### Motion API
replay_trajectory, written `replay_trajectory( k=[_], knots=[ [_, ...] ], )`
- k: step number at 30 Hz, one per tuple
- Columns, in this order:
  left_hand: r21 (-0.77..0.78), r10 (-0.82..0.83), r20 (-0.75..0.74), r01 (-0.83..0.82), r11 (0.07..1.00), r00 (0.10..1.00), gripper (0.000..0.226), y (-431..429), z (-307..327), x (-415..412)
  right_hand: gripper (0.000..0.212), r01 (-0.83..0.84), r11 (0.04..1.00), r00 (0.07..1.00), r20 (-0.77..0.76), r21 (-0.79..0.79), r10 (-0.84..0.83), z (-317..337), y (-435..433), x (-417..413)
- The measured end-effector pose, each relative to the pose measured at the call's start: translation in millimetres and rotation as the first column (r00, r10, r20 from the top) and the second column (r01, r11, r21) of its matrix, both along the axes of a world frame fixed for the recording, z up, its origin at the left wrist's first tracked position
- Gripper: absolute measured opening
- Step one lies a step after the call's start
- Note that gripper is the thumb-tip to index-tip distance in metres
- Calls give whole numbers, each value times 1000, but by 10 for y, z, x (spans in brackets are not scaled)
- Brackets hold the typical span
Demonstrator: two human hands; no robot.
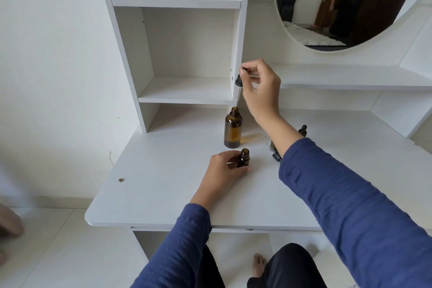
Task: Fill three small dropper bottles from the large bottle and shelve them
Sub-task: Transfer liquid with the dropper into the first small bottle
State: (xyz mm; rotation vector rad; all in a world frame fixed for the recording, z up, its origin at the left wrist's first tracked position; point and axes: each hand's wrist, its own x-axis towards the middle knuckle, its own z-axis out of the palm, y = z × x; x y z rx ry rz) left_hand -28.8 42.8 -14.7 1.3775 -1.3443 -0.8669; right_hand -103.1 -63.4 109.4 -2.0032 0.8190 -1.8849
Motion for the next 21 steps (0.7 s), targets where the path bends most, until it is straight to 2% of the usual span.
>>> replay_trajectory(
  k=[6, 10, 21],
  knots=[
    [-17, -4, 2, 4, 1000, 1000, 30, -6, -8, 7, 5, -36, 986, 992, -115, 165, 55, -310, -48, 25],
    [-23, -5, 6, 5, 1000, 1000, 30, -13, -15, 7, 5, -37, 973, 988, -137, 226, 69, -426, -61, 15],
    [-20, -7, 4, 7, 1000, 1000, 30, -15, -17, 8, 5, -8, 964, 989, -144, 266, 47, -478, -70, 23]
  ],
)
